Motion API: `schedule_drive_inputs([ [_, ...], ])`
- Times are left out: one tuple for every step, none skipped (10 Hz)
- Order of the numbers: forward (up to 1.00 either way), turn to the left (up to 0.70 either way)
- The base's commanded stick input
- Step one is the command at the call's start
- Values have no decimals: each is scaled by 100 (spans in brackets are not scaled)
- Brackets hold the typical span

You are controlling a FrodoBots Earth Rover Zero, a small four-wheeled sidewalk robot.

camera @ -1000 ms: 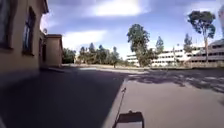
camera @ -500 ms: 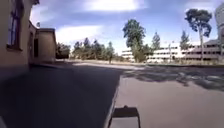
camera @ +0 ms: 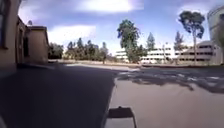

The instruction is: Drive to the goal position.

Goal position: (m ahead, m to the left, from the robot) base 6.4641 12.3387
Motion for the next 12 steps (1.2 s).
schedule_drive_inputs([
  [70, 12],
  [70, 14],
  [70, 8],
  [70, 0],
  [70, 0],
  [70, 0],
  [70, 0],
  [70, 0],
  [70, 0],
  [64, 0],
  [45, 0],
  [45, 0],
])
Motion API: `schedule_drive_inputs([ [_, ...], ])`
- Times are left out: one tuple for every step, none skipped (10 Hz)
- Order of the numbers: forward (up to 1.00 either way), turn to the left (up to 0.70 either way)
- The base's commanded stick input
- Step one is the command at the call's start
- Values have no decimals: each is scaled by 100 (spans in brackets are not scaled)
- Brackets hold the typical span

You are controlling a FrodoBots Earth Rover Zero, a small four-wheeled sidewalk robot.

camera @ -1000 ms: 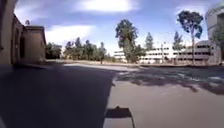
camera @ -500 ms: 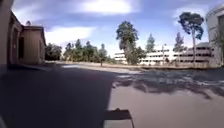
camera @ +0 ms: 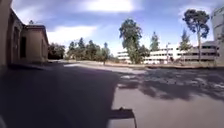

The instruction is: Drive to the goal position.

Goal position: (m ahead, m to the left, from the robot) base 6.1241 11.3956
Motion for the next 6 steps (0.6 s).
schedule_drive_inputs([
  [50, 0],
  [67, 0],
  [70, 0],
  [70, 0],
  [70, 0],
  [70, 0],
])
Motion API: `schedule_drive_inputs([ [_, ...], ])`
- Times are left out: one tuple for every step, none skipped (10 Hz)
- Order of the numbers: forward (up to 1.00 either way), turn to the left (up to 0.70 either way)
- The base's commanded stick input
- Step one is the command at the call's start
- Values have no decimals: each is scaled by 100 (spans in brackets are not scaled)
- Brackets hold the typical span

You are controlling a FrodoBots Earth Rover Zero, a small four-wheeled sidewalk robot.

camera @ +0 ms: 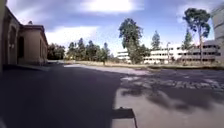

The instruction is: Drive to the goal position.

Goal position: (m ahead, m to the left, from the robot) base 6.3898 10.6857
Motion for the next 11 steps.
schedule_drive_inputs([
  [70, 14],
  [70, 14],
  [70, 14],
  [70, 12],
  [70, 0],
  [70, 0],
  [70, 0],
  [70, 0],
  [70, 0],
  [70, 0],
  [70, 0],
])
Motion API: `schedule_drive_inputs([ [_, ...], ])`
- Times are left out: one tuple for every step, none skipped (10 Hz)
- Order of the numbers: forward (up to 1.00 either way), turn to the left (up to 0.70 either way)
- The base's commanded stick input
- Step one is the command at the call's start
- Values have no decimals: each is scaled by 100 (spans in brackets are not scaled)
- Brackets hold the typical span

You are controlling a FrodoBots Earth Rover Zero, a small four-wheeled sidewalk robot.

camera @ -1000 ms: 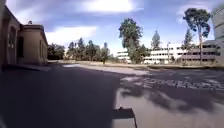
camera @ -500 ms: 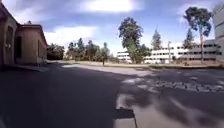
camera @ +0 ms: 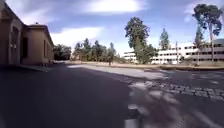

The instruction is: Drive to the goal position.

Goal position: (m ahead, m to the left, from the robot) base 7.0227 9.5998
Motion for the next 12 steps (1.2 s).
schedule_drive_inputs([
  [70, 0],
  [70, 0],
  [70, 0],
  [70, 8],
  [70, 14],
  [70, 14],
  [70, 14],
  [70, 14],
  [70, 14],
  [70, 9],
  [70, 3],
  [70, 0],
])
